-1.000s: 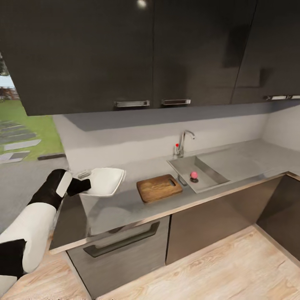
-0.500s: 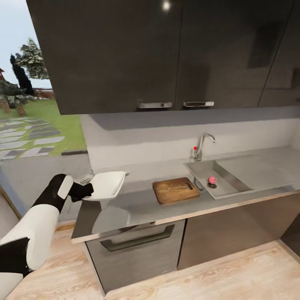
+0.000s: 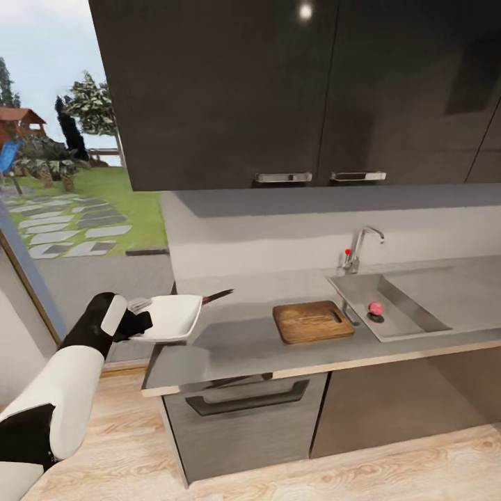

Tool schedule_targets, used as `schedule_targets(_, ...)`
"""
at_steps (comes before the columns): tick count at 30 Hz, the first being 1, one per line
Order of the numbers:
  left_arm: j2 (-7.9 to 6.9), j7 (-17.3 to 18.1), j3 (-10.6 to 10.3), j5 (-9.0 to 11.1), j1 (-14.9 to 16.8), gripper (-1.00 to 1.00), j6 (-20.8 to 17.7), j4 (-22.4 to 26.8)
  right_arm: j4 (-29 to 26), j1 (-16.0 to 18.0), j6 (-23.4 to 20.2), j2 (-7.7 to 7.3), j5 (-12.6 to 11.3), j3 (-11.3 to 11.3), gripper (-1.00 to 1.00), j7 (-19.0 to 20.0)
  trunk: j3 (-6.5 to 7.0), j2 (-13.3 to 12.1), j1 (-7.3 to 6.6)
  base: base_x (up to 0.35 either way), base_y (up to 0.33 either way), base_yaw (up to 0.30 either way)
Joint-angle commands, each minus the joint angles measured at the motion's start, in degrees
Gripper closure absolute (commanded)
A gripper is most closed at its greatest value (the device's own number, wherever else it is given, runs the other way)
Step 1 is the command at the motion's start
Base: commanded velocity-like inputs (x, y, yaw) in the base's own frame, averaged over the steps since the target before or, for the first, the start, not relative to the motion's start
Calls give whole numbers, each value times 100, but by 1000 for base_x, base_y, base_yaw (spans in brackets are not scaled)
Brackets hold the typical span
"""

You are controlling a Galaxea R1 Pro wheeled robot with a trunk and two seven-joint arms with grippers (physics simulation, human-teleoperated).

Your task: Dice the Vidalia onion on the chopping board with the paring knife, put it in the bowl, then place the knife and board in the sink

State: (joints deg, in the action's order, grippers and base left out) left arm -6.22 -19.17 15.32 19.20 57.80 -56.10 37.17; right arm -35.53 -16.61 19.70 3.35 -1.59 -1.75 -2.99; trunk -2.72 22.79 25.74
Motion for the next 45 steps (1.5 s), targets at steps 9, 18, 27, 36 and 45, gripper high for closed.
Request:
schedule_targets(9,259,-281,-3,57,3,100,-15,170,-109,-1,8,-36,-16,-17,-100,-35,-12,13,4,0,0,3)
schedule_targets(18,270,-289,6,57,-6,100,-15,159,-112,-1,7,-36,-8,-19,-100,-35,-12,13,4,0,-105,0)
schedule_targets(27,272,-291,17,57,-6,100,-19,108,-112,-1,1,-36,-8,-19,-100,-46,-12,13,4,0,-181,92)
schedule_targets(36,271,-289,23,65,-6,100,-21,66,-112,-1,-6,-36,-7,-19,-100,-51,-12,13,4,0,-12,270)
schedule_targets(45,278,-287,21,74,-6,100,84,-147,-112,-1,-10,-36,-5,-19,-100,-51,-12,13,4,0,-140,43)
